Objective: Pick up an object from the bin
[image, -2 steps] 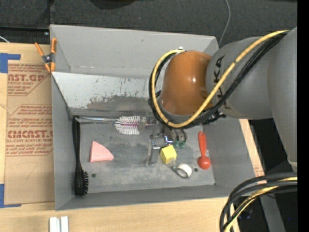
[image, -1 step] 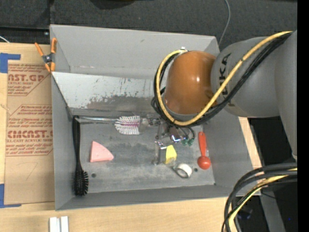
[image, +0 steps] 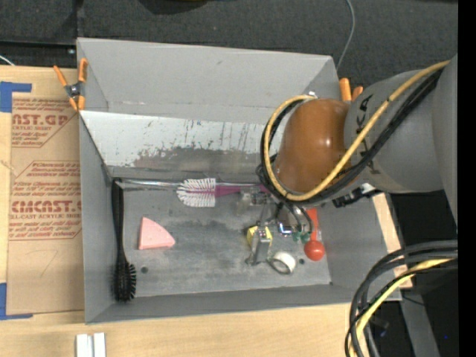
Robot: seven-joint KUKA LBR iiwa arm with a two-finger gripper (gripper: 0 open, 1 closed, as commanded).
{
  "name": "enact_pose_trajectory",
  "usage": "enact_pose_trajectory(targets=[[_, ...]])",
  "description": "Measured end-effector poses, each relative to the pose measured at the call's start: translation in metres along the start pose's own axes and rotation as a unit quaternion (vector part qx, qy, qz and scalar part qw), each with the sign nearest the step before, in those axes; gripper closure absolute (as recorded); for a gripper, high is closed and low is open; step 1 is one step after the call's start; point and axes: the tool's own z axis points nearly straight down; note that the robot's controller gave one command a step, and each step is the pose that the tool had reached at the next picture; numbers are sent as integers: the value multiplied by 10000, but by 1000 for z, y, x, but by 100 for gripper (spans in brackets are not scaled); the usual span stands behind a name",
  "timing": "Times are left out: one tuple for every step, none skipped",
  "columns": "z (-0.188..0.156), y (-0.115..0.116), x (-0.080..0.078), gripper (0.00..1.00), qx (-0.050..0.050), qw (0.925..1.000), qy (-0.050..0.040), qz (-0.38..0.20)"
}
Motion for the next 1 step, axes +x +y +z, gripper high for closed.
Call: enact_pose_trajectory(targets=[[6, -8, 4, 0, 5, 9973, 2, 732]])
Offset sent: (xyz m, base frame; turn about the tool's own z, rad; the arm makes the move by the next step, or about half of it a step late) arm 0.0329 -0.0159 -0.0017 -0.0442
